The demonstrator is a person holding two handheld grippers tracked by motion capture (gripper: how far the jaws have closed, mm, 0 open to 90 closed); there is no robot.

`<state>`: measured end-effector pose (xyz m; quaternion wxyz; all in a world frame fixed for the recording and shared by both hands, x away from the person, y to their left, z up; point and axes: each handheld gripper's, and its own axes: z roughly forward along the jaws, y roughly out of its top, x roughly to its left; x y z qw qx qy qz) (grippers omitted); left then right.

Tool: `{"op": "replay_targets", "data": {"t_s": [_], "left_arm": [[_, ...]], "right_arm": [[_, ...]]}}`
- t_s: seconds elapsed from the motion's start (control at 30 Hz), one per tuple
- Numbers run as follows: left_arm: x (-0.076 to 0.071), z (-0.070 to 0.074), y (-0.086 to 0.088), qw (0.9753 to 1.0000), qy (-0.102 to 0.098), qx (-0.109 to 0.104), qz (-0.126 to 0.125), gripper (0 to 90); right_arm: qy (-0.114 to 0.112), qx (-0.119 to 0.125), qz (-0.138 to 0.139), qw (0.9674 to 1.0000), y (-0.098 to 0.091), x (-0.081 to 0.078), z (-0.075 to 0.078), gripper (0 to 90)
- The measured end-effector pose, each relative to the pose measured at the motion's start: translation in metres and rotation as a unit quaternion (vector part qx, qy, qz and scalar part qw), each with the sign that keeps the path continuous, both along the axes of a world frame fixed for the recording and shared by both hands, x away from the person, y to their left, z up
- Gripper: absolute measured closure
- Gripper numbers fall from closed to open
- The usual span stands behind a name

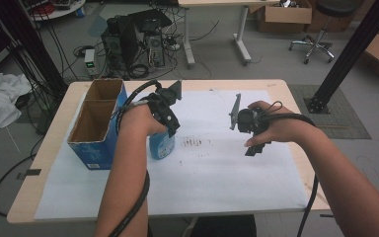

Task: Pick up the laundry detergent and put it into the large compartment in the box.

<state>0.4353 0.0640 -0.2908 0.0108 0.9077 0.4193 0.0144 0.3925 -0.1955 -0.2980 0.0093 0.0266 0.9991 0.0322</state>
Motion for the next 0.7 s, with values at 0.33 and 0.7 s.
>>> {"op": "replay_targets", "data": {"t_s": [0.33,0.7], "left_arm": [[0.0000,-0.0027,-0.0030,0.9999,-0.004,0.008,-0.006,7.3],[-0.0003,-0.0022,-0.0017,1.0000,-0.004,0.002,-0.007,15.2]], "right_arm": [[0.001,0.000,-0.001,1.0000,-0.0007,0.0001,-0.0017,15.9],[0.001,-0.001,-0.001,1.0000,-0.0004,0.0006,-0.0019,15.9]]}}
